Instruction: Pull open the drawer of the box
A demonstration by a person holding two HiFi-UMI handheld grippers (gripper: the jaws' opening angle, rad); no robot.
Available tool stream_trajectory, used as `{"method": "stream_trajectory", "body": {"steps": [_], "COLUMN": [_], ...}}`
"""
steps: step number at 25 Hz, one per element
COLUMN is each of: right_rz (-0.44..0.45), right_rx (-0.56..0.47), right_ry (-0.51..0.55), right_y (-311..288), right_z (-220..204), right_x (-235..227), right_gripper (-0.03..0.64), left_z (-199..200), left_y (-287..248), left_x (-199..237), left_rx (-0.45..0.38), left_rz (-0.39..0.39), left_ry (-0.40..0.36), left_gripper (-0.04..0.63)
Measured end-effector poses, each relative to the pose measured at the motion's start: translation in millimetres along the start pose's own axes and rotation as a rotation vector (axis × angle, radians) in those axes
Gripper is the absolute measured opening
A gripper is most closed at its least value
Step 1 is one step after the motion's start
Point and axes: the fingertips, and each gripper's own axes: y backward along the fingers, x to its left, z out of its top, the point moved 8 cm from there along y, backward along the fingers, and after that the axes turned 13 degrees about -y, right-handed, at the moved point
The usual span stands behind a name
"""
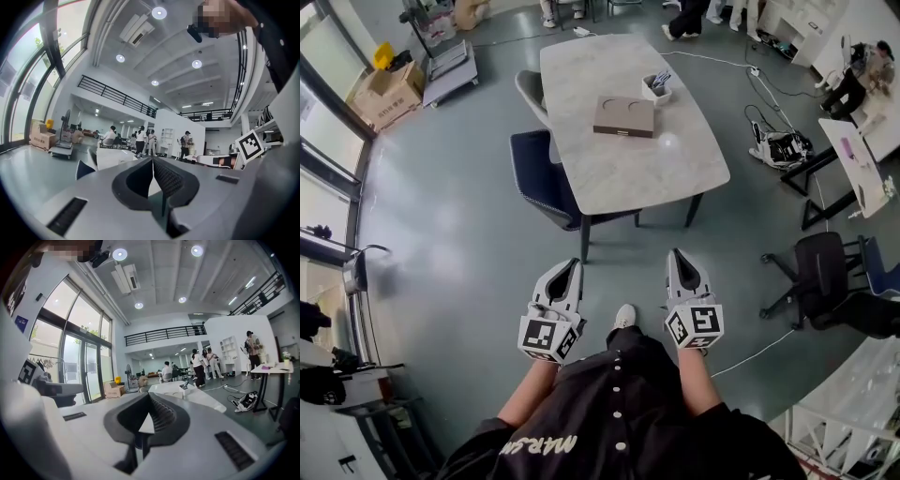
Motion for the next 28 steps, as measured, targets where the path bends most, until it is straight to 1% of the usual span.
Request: {"method": "stream_trajectory", "body": {"steps": [6, 10, 14, 22, 28], "right_rz": [0.033, 0.065, 0.067, 0.078, 0.075], "right_rx": [0.012, 0.021, 0.038, 0.05, 0.052], "right_ry": [-0.014, -0.016, -0.011, -0.027, -0.027], "right_y": [-42.2, -59.9, -75.9, -101.9, -138.8], "right_z": [27.9, 40.9, 43.4, 41.6, 49.2], "right_x": [-37.2, -56.0, -67.5, -78.0, -88.1], "right_gripper": [-0.003, -0.003, -0.003, -0.002, -0.002], "left_z": [10.6, 17.0, 16.5, 10.5, 11.9], "left_y": [-50.8, -69.0, -78.9, -106.2, -148.2], "left_x": [3.8, 0.1, 1.0, 10.0, 31.5], "left_rx": [0.004, 0.0, 0.01, 0.021, 0.011], "left_rz": [0.034, 0.049, 0.074, 0.074, 0.061], "left_ry": [0.0, -0.024, -0.043, -0.038, -0.041], "left_gripper": [0.017, 0.017, 0.017, 0.017, 0.017]}}
